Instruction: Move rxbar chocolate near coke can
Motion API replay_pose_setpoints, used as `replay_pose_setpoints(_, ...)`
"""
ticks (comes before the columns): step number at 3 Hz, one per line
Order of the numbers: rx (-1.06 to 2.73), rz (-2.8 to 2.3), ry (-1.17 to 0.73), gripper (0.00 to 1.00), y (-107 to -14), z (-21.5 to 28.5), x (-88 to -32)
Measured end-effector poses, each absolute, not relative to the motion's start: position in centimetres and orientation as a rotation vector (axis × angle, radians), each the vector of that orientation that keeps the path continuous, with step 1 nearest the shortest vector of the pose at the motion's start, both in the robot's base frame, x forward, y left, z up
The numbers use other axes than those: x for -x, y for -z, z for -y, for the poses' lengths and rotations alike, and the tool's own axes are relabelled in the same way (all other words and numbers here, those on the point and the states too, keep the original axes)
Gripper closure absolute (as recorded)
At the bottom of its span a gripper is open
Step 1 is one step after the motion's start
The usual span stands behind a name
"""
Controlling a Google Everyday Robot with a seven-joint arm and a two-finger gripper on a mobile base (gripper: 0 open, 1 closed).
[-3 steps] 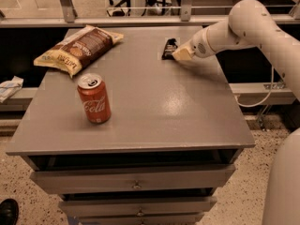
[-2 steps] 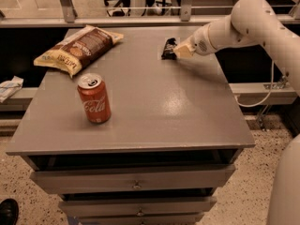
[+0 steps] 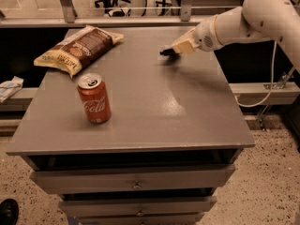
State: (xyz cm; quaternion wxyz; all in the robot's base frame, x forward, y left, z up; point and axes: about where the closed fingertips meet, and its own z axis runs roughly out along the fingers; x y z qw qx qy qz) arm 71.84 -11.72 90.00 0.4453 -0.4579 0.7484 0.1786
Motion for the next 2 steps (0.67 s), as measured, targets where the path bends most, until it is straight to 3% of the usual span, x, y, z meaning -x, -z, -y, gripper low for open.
replay_pose_setpoints(2, 1.188, -1.843, -0.653, 1.00, -89.2, 9.9, -63.8)
